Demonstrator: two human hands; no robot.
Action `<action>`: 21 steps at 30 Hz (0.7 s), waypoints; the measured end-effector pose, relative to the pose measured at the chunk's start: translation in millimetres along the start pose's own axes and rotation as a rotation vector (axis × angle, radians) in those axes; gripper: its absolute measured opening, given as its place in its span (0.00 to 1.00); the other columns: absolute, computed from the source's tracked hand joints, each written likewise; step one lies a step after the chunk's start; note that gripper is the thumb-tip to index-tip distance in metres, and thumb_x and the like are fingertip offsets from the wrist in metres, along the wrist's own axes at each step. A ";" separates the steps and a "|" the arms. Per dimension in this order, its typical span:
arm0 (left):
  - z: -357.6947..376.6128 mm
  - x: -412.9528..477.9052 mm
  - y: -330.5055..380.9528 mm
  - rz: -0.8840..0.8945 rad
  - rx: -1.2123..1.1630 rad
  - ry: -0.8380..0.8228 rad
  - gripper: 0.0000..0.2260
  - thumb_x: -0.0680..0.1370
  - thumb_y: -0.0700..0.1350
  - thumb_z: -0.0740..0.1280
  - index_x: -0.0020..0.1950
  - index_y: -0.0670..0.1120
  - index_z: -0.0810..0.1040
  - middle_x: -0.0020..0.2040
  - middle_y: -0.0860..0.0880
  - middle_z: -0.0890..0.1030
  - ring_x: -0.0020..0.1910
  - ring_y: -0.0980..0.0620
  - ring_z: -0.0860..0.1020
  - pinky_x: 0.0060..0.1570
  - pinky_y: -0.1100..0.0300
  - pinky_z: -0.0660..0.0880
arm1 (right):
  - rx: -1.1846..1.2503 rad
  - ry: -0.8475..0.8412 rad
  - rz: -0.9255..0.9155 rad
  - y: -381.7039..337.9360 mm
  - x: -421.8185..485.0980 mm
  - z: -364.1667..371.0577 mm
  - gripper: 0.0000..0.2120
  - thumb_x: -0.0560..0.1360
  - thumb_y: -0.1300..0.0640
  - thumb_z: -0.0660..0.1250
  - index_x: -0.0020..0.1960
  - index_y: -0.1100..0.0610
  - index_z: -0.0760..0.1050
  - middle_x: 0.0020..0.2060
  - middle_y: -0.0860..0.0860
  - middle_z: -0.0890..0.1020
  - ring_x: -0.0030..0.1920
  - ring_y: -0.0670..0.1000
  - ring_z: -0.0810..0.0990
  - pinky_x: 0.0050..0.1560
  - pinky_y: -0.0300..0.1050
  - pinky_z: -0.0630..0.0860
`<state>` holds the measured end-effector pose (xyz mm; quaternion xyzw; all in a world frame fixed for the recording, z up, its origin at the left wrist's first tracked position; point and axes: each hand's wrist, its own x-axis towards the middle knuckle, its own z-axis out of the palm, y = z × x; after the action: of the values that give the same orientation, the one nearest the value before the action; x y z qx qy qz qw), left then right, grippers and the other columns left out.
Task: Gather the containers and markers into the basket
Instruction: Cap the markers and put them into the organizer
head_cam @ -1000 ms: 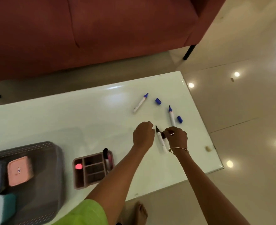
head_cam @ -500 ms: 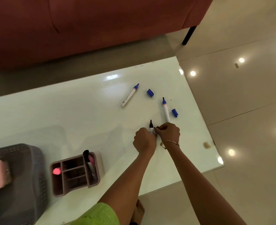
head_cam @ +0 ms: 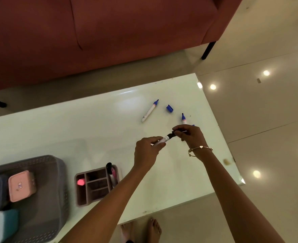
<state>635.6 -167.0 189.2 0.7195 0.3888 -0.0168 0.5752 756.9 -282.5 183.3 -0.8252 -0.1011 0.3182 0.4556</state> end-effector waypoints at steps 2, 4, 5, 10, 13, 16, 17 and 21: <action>-8.6 -2.6 0.6 0.009 0.018 -0.011 0.08 0.72 0.44 0.71 0.51 0.49 0.84 0.39 0.50 0.83 0.29 0.52 0.74 0.39 0.54 0.76 | -0.046 -0.090 -0.018 -7.5 -3.4 -0.8 0.08 0.74 0.66 0.64 0.51 0.63 0.80 0.39 0.53 0.80 0.33 0.45 0.73 0.31 0.26 0.71; -18.8 -5.9 0.7 0.014 0.018 -0.051 0.08 0.73 0.43 0.71 0.52 0.47 0.84 0.37 0.49 0.80 0.30 0.52 0.72 0.38 0.56 0.71 | -0.084 -0.213 -0.014 -13.8 -7.8 -1.3 0.07 0.75 0.65 0.63 0.50 0.63 0.80 0.38 0.54 0.80 0.32 0.45 0.72 0.31 0.28 0.71; -23.7 -7.9 -0.4 0.022 0.025 -0.071 0.08 0.73 0.42 0.71 0.51 0.47 0.84 0.36 0.48 0.79 0.31 0.52 0.70 0.37 0.58 0.69 | -0.110 -0.269 -0.010 -15.7 -10.2 0.3 0.07 0.75 0.65 0.63 0.49 0.61 0.80 0.37 0.55 0.80 0.32 0.45 0.71 0.32 0.29 0.70; -35.2 -20.6 -6.6 0.140 0.163 -0.067 0.06 0.74 0.44 0.69 0.49 0.47 0.84 0.30 0.43 0.76 0.30 0.50 0.66 0.34 0.56 0.65 | -0.119 -0.261 0.020 -19.2 -23.5 14.4 0.08 0.76 0.63 0.63 0.46 0.57 0.81 0.34 0.54 0.81 0.31 0.46 0.71 0.31 0.31 0.69; -38.3 -29.1 -8.4 0.251 0.244 -0.013 0.09 0.73 0.47 0.67 0.48 0.46 0.83 0.35 0.40 0.83 0.31 0.43 0.75 0.38 0.49 0.74 | -0.040 -0.241 0.065 -22.7 -31.7 19.0 0.08 0.76 0.62 0.62 0.45 0.57 0.80 0.33 0.53 0.80 0.31 0.47 0.71 0.31 0.32 0.70; -41.6 -39.2 -8.3 0.338 0.304 0.077 0.11 0.72 0.48 0.67 0.50 0.46 0.84 0.38 0.43 0.86 0.35 0.41 0.80 0.39 0.54 0.74 | 0.034 -0.223 0.089 -26.5 -39.5 22.5 0.08 0.77 0.62 0.62 0.45 0.59 0.80 0.34 0.57 0.79 0.32 0.50 0.71 0.33 0.36 0.70; -45.3 -43.6 -8.6 0.344 0.298 0.097 0.10 0.72 0.47 0.69 0.51 0.46 0.84 0.39 0.43 0.86 0.35 0.42 0.80 0.40 0.56 0.73 | 0.039 -0.232 0.083 -29.3 -42.1 24.8 0.08 0.77 0.62 0.62 0.45 0.60 0.80 0.34 0.57 0.79 0.32 0.50 0.71 0.32 0.35 0.70; -71.7 -58.5 -20.4 0.213 0.118 0.080 0.13 0.70 0.43 0.74 0.54 0.47 0.83 0.49 0.46 0.86 0.46 0.50 0.82 0.53 0.56 0.77 | 0.055 -0.306 0.058 -47.4 -58.1 41.8 0.06 0.74 0.63 0.66 0.42 0.59 0.81 0.31 0.53 0.81 0.28 0.48 0.72 0.29 0.33 0.72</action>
<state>552.6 -137.5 224.4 0.7894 0.3313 0.0502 0.5143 691.7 -253.6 231.2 -0.7569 -0.1365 0.4558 0.4480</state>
